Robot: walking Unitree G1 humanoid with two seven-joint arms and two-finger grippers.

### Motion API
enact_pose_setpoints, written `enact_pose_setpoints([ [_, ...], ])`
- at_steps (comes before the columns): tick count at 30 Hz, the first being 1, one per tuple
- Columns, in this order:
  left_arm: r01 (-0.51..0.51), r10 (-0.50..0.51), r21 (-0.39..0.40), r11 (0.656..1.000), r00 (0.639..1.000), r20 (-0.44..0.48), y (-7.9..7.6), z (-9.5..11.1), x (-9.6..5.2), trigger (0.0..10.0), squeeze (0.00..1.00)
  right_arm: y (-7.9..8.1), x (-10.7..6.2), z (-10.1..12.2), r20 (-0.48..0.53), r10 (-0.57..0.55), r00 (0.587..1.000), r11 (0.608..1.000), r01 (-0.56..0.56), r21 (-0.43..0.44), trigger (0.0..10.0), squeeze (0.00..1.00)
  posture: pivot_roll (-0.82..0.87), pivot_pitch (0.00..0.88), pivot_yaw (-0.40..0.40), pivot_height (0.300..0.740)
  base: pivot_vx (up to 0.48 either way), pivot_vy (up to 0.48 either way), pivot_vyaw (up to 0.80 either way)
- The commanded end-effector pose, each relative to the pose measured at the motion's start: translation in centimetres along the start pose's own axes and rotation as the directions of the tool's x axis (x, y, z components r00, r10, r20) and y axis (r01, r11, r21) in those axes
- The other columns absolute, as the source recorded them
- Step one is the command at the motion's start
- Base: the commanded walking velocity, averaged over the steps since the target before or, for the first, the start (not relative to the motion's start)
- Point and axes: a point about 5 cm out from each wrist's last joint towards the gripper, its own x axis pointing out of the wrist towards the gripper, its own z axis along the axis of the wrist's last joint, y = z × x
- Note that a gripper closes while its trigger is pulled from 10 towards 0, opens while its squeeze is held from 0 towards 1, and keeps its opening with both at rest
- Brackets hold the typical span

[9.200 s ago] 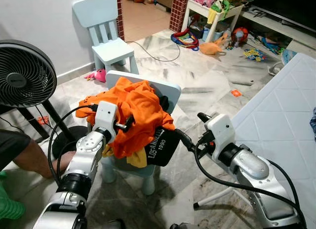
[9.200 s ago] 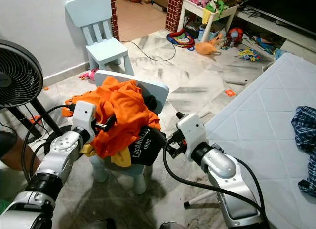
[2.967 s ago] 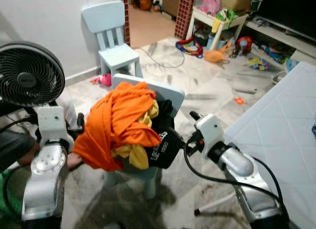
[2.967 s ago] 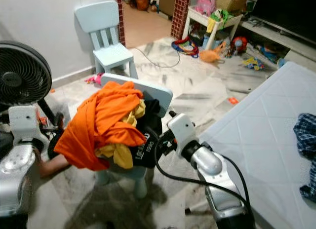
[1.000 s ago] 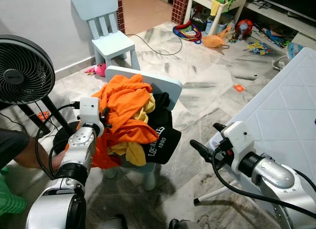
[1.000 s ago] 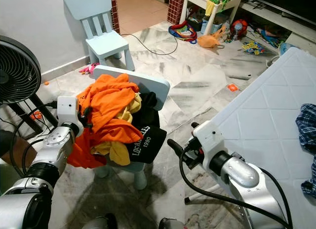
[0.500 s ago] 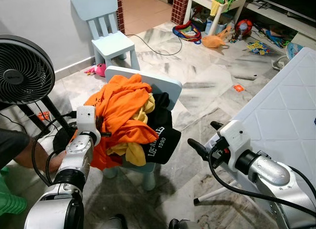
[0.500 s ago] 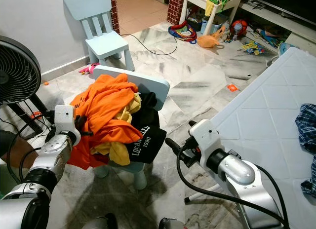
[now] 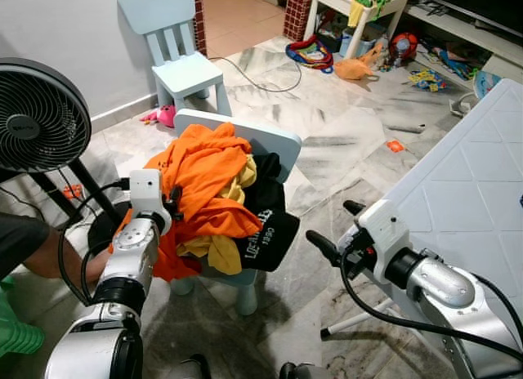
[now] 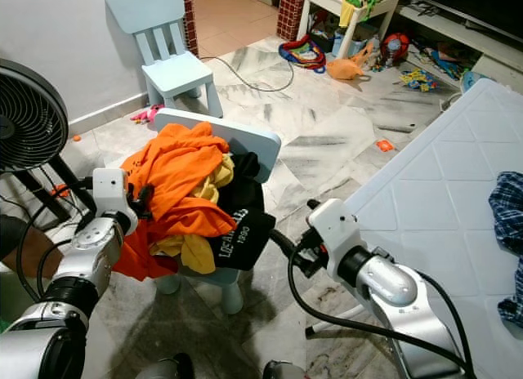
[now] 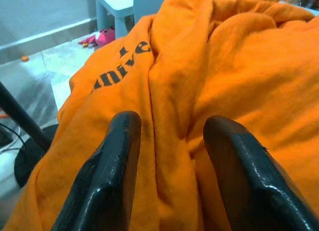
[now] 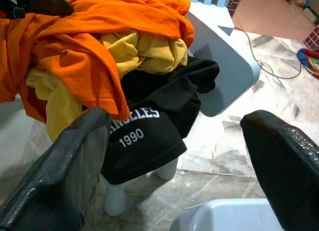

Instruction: Hang hanger

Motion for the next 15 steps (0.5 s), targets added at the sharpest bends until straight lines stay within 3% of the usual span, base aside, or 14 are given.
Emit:
enact_pose_setpoints([
  [1, -0.002, 0.001, -0.015, 1.0, 0.999, -0.04, 0.0, -0.8, -0.1, 10.0, 1.0, 0.1, 0.1, -0.1, -0.003, 0.012, 1.0, 1.0, -0.012, -0.006, 10.0, 0.0, -0.23, 0.147, -0.057, 0.74, 0.0, 0.0, 0.0],
  [6, 0.015, -0.016, -0.021, 1.0, 0.998, -0.062, -0.1, -1.4, -0.2, 10.0, 1.0, 0.3, 0.0, -0.1, -0.004, 0.014, 1.0, 1.0, -0.014, -0.004, 10.0, 0.0, -0.23, 0.148, -0.057, 0.74, 0.0, 0.0, 0.0],
  [7, 0.014, -0.015, -0.02, 1.0, 0.997, -0.07, -0.1, -1.5, -0.2, 4.7, 1.0, 0.3, 0.0, -0.1, -0.004, 0.016, 1.0, 1.0, -0.016, -0.005, 10.0, 0.0, -0.23, 0.149, -0.058, 0.74, 0.0, 0.0, 0.0],
  [8, 0.015, -0.017, -0.025, 1.0, 0.997, -0.077, -0.1, -1.7, -0.2, 0.0, 0.72, 0.4, 0.0, -0.1, -0.004, 0.019, 1.0, 1.0, -0.019, -0.008, 10.0, 0.0, -0.23, 0.149, -0.059, 0.74, 0.0, 0.0, 0.0],
  [9, 0.016, -0.018, -0.028, 0.999, 0.996, -0.083, -0.1, -1.8, -0.2, 0.0, 0.0, 0.4, 0.0, -0.1, -0.004, 0.021, 1.0, 1.0, -0.021, -0.01, 10.0, 0.0, -0.23, 0.149, -0.059, 0.74, 0.0, 0.0, 0.0],
  [15, 0.032, -0.035, -0.031, 0.999, 0.994, -0.1, -0.7, -2.0, -0.1, 0.0, 0.0, 0.3, 0.1, 0.0, -0.002, 0.022, 1.0, 1.0, -0.022, -0.019, 10.0, 0.0, -0.24, 0.148, -0.06, 0.74, 0.0, 0.0, 0.0],
])
